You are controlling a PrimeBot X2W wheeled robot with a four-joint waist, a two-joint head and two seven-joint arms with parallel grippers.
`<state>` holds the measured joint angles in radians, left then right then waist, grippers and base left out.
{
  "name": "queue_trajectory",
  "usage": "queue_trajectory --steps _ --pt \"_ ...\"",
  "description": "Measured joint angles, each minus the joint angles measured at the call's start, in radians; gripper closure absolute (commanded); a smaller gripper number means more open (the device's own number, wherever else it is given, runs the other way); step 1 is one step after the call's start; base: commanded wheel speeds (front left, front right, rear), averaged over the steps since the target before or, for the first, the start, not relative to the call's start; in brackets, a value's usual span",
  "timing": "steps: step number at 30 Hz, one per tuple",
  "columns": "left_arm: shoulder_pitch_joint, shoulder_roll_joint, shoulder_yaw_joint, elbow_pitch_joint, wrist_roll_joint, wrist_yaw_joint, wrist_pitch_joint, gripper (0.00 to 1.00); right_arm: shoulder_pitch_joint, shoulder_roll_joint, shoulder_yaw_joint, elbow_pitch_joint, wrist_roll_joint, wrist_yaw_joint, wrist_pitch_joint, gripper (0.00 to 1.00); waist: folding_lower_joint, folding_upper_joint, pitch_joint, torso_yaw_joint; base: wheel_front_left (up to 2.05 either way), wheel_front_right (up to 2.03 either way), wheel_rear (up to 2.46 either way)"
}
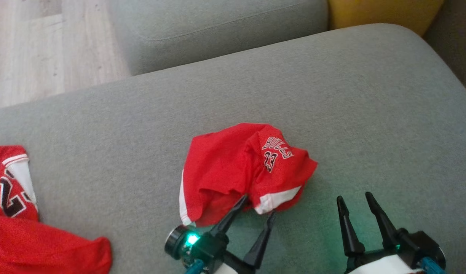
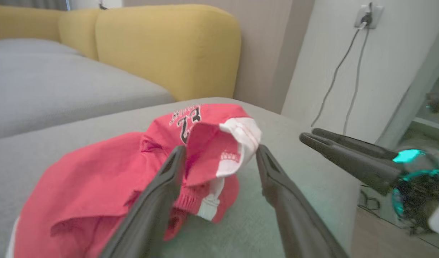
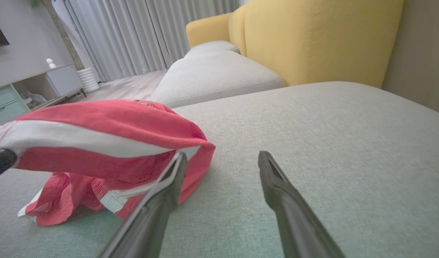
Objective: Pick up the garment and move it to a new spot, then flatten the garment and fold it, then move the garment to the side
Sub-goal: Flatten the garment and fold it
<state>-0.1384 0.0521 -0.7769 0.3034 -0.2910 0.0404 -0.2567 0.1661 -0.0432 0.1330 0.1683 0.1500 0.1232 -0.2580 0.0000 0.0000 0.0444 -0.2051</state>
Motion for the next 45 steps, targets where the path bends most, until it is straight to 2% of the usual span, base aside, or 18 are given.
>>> queue_trajectory --steps 3,7,13,16,18,21,23,30,32,38,45 --pt "-0.002 0.007 -0.017 0.059 -0.043 -0.027 0.002 0.0 -0.006 0.0 0.004 0.001 0.0 0.0 0.0 0.0 0.0 0.0 0.01 0.014 0.0 0.0 0.0" --pt "-0.039 0.02 -0.103 0.159 -0.033 -0.086 0.048 0.0 -0.023 0.0 0.015 0.0 0.0 0.0 0.0 0.0 0.0 0.0 0.032 0.018 0.0 0.0 0.0" --pt "-0.149 0.011 -0.273 0.112 -0.005 -0.161 0.011 0.0 -0.053 0.0 0.023 0.003 0.0 0.0 0.0 0.0 0.0001 0.0 0.077 0.014 0.0 0.0 0.0" --pt "-0.201 0.009 -0.355 0.073 0.001 -0.165 0.007 0.0 -0.067 0.0 0.023 0.004 0.0 0.0 0.0 0.0 0.0002 0.0 0.093 0.007 0.0 0.0 0.0" --pt "-0.212 0.009 -0.381 0.016 -0.054 -0.165 0.005 0.0 -0.071 -0.001 0.023 0.006 0.0 0.0 0.0 0.0 0.0001 0.0 0.099 0.003 0.0 0.0 0.0" --pt "-0.226 0.024 -0.388 0.092 -0.089 -0.166 0.004 0.0 -0.072 -0.001 0.026 0.006 0.0 0.0 0.0 0.0 0.0001 0.0 0.102 -0.002 0.0 0.0 0.0" --pt "-0.225 0.041 -0.388 0.171 -0.095 -0.17 0.043 0.0 -0.072 -0.001 0.027 0.006 0.0 0.0 0.0 0.0 0.0001 0.0 0.105 -0.005 0.0 0.0 0.0" --pt "-0.231 0.034 -0.357 0.301 -0.132 -0.114 0.107 0.0 -0.075 -0.001 0.027 0.006 0.0 0.0 0.0 0.0 0.0001 0.0 0.122 0.002 0.0 0.0 0.0" --pt "-0.234 0.033 -0.35 0.313 -0.133 -0.1 0.102 0.0 -0.075 -0.001 0.027 0.006 0.0 0.0 0.0 0.0 0.0001 0.0 0.124 0.003 0.0 0.0 0.0" --pt "-0.272 0.018 -0.304 0.379 -0.141 0.006 0.042 0.0 -0.083 -0.001 0.034 0.006 -0.001 0.0 0.0 0.0 0.0 0.0 0.127 0.003 0.0 0.0 0.0" --pt "-0.279 0.005 -0.286 0.391 -0.143 0.044 0.008 0.0 -0.095 -0.001 0.041 0.006 -0.007 0.0 0.0 0.0 0.0 0.0 0.131 -0.004 0.0 0.0 0.0"
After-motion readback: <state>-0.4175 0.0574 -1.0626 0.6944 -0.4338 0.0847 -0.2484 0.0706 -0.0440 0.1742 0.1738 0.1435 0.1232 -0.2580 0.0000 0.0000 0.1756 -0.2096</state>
